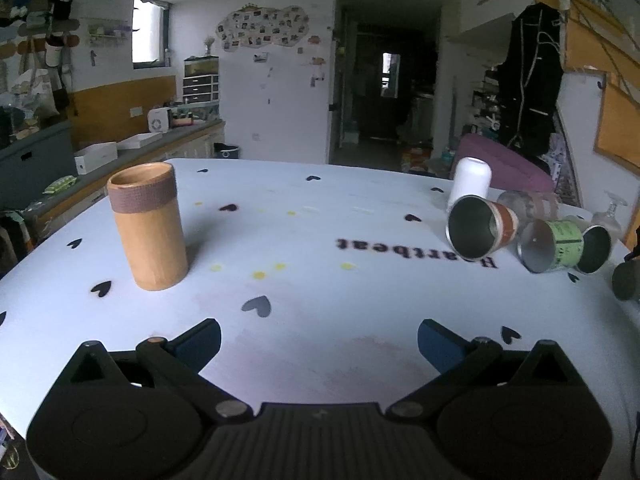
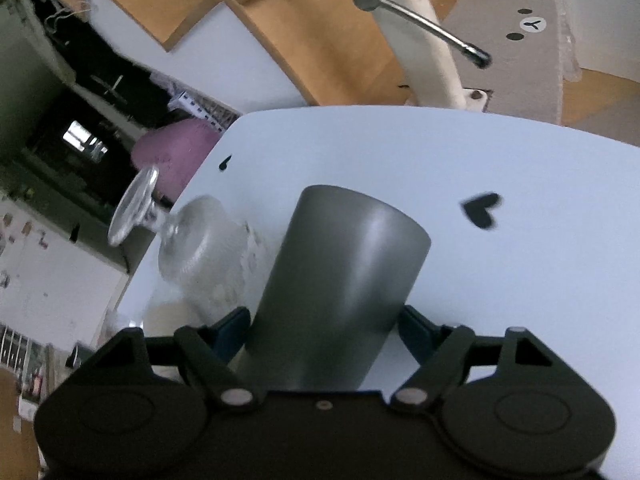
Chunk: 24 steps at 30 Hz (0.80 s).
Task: Flip cup upright
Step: 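Lift the grey cup with the right tool and carry it toward the wooden cup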
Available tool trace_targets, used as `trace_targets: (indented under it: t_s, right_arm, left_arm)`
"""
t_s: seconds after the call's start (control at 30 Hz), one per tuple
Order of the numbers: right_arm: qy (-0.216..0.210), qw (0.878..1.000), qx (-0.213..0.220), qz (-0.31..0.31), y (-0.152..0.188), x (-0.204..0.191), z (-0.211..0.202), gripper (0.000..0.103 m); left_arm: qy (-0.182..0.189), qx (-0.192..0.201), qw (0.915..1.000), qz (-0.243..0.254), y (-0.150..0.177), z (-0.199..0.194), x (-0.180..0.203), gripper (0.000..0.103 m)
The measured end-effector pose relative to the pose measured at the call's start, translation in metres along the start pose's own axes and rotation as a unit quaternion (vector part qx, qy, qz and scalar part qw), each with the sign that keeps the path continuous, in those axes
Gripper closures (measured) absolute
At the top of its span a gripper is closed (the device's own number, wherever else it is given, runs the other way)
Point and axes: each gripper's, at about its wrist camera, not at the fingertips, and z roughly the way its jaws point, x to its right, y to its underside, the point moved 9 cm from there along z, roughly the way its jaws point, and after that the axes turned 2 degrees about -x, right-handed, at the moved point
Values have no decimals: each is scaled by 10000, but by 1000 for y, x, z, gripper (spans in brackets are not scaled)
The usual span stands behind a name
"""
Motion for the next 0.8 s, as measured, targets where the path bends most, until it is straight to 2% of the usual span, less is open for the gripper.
trace_targets:
  t_s: [0.27,0.37,0.47,0.53,0.6,0.8]
  right_arm:
    - [-582,9938,-679,-654,61,11,-43,23]
    - [-842,9863,-903,-1092,87,3,-59,23]
    - [-1140,9728,-1013,-1742,115,-13,-81,24]
    - [-1419,9590,-1152,-2166,136,-27,-96,24]
    - [-1699,9397,-1292,-2671,158,-43,-113,24]
    - [-2319,8677,-1882,-3973,233,-72,-152,24]
  left_arm:
    - [191,53,9998,98,10,-14,10,0]
    - [218,99,9997,61,12,-20,6,0]
    - [205,151,9997,18,13,-26,3,0]
    - [189,178,9997,-10,13,-30,-1,0]
    - [167,185,9997,-36,14,-32,-3,0]
    - [130,92,9997,-162,20,-35,-13,0]
